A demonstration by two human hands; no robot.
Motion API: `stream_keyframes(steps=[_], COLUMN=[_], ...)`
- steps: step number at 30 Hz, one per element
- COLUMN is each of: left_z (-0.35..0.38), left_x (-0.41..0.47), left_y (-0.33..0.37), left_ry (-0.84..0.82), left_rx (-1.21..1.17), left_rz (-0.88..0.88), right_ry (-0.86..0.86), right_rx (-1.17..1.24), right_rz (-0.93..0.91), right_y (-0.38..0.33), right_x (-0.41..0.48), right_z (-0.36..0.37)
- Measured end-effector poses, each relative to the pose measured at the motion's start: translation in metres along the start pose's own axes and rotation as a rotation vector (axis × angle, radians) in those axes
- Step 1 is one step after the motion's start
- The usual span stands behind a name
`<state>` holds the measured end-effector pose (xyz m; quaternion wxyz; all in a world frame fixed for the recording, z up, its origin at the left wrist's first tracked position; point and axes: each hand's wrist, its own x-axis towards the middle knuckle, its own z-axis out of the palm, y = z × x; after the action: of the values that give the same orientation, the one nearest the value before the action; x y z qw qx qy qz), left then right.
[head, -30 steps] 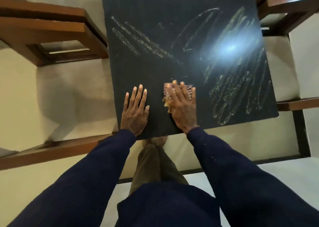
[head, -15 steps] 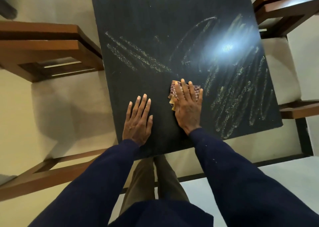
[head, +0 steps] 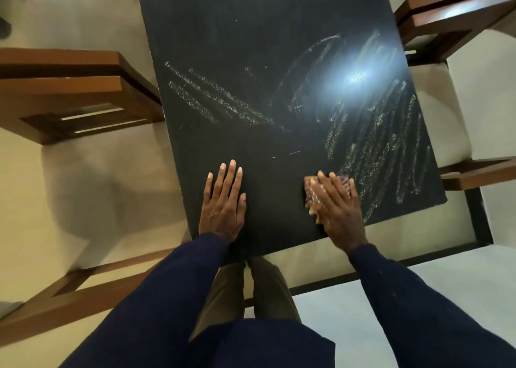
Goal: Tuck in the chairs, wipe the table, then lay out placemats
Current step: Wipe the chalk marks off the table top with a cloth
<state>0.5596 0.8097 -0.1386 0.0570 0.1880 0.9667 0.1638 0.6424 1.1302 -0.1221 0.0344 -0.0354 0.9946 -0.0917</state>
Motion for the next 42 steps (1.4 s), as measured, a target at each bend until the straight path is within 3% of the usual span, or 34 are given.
stream_keyframes(steps=[3, 5, 9, 12, 16, 21, 23, 29, 31, 34, 38, 40, 42], left_z=[0.000, 0.000, 0.000, -0.001, 0.002, 0.012, 0.018, 0.036, 0.040, 0.042, 0.041, 0.041, 0.040], left_x=[-0.002, -0.004, -0.005, -0.006, 0.006, 0.046, 0.059, 0.057, 0.055, 0.059, 0.058, 0.057, 0.059], left_y=[-0.001, -0.002, -0.005, -0.001, 0.004, 0.045, 0.069, 0.122, 0.126, 0.128, 0.131, 0.130, 0.130], left_ry=[-0.017, -0.026, -0.059, -0.099, -0.140, -0.135, -0.139, -0.126, -0.127, -0.134, -0.119, -0.117, -0.112], left_rx=[0.004, 0.002, 0.034, 0.047, 0.069, 0.091, 0.095, 0.059, 0.080, 0.113, 0.130, 0.137, 0.113], left_rz=[0.001, -0.005, 0.028, 0.121, 0.259, 0.363, 0.360, 0.136, 0.114, 0.107, 0.102, 0.103, 0.091], right_ry=[0.077, 0.109, 0.048, -0.017, 0.022, 0.126, 0.107, -0.047, -0.016, 0.050, 0.131, 0.145, 0.106], right_rx=[-0.014, -0.005, 0.057, 0.034, 0.010, 0.027, 0.013, 0.030, 0.012, 0.013, -0.005, 0.003, 0.023], right_rz=[0.214, 0.253, 0.050, -0.037, 0.208, 0.591, 0.563, 0.171, 0.187, 0.362, 0.533, 0.498, 0.327], right_y=[-0.031, -0.059, -0.087, -0.063, -0.006, 0.029, 0.020, 0.013, 0.043, 0.087, 0.098, 0.084, 0.069], right_x=[0.046, 0.065, 0.025, -0.036, -0.056, 0.020, 0.034, -0.049, -0.059, -0.034, 0.026, 0.043, 0.037], right_z=[0.007, 0.015, 0.019, 0.014, 0.001, -0.006, -0.002, -0.008, -0.010, -0.015, -0.016, -0.010, -0.005])
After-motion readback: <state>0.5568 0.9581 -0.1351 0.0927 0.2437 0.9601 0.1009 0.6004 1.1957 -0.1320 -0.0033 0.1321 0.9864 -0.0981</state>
